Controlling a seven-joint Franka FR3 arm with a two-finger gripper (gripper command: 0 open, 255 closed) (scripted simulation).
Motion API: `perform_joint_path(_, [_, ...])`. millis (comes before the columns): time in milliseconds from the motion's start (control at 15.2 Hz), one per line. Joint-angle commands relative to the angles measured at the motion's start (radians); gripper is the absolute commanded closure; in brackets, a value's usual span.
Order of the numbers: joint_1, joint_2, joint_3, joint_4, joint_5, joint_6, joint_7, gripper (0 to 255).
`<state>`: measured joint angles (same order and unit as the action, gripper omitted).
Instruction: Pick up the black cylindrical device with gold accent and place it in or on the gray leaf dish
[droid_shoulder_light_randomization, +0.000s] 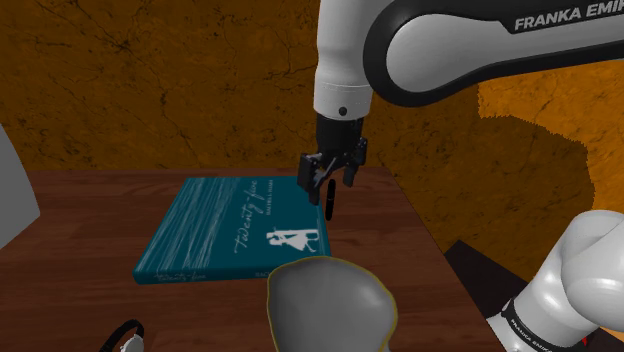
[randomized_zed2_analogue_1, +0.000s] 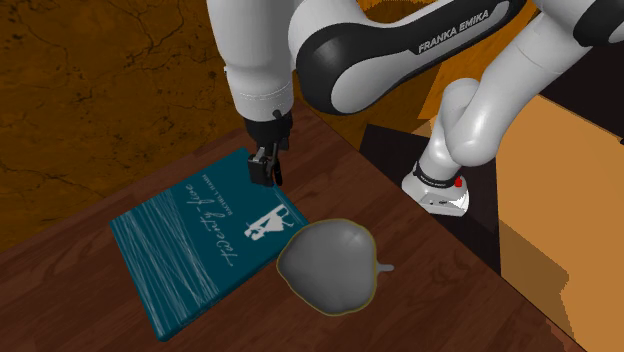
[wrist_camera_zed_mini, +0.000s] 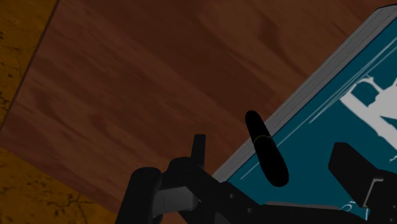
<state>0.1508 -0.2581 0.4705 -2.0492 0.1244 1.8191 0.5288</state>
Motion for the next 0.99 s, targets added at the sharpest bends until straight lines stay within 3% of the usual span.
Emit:
perform_joint_path(0, [0.000,0.000,0.000,-0.001,0.000,0.001,0.000,0])
perform_joint_path(198, [0.000,0.000,0.000,-0.001,0.000,0.001,0.000,0])
perform_joint_path(264, [0.000,0.000,0.000,-0.001,0.000,0.001,0.000,255])
perform_joint_path(924, [0.000,-0.001,-0.001,0.011,0.000,-0.012,0.000,255])
